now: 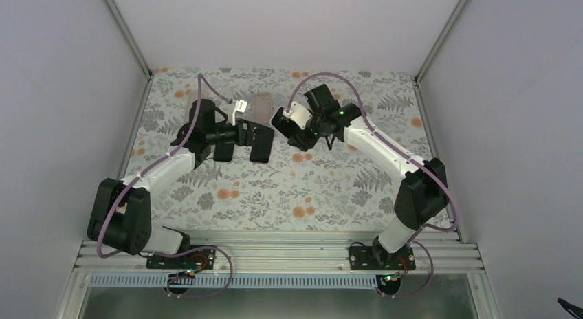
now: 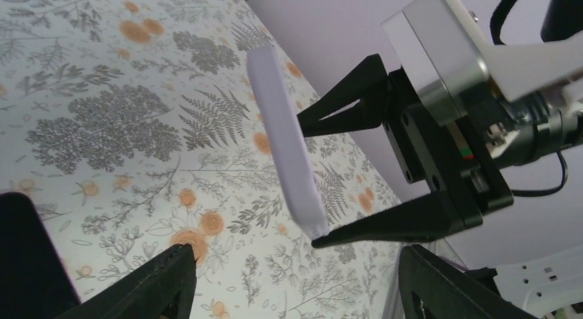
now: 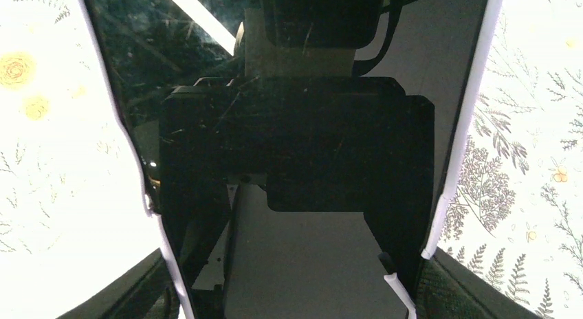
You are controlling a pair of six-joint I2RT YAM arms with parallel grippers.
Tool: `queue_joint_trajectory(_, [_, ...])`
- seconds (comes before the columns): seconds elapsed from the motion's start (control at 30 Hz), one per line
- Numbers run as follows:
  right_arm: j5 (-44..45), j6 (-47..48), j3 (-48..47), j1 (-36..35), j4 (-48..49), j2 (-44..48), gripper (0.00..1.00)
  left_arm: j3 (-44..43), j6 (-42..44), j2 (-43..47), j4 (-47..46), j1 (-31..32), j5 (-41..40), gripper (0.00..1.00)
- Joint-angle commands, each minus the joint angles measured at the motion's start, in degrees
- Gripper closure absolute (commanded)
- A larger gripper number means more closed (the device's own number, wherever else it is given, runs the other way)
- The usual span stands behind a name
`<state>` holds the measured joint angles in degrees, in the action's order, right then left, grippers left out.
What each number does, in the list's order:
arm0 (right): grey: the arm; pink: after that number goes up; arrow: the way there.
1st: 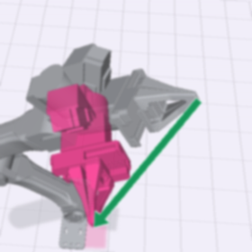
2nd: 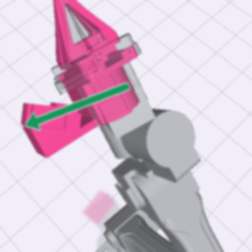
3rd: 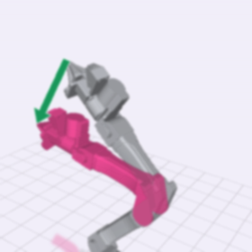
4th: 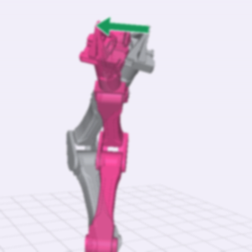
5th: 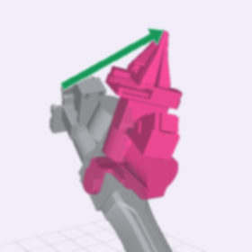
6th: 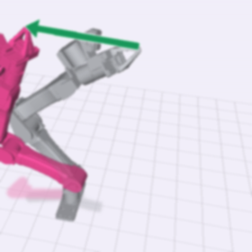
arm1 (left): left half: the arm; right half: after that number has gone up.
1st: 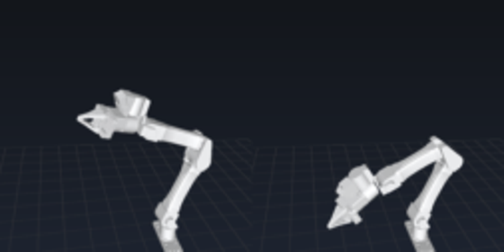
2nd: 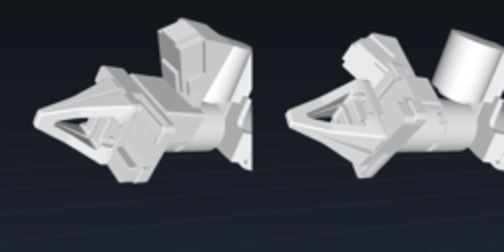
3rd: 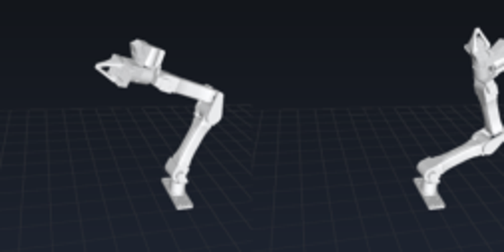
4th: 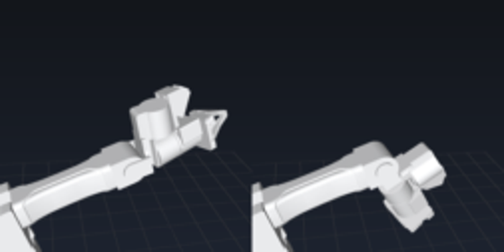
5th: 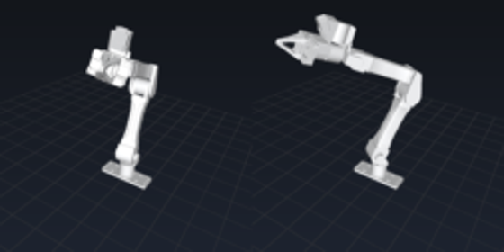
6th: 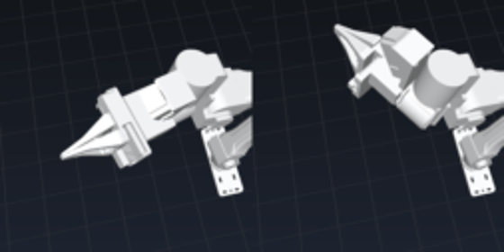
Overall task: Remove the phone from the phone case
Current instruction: Pick up the phone at the center of the board.
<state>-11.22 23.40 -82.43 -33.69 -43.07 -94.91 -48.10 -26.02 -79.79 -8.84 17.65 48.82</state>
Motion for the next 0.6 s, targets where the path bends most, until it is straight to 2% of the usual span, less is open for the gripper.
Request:
queue_joint_trajectory(0.0, [2.66,-2.41,-2.04,-2.54,4.2,1.35,0.5,-1.54,-0.86,-1.72,-3.2,0.89,1.16,0.29])
queue_joint_trajectory(0.17, [6.28,-3.29,-1.66,-5.03,4.58,1.2,0.49,-2.4,-2.27,-3.12,-4.27,0.92,1.89,0.41])
queue_joint_trajectory(0.37, [11.08,-4.14,-0.68,-7.44,5.98,1.31,0.48,-2.91,-3.03,-3.95,-4.87,0.96,2.86,0.65])
queue_joint_trajectory(0.57, [12.08,-4.28,-0.33,-8.09,6.29,1.53,0.45,-2.94,-3.02,-3.8,-5.4,0.93,3.47,0.89])
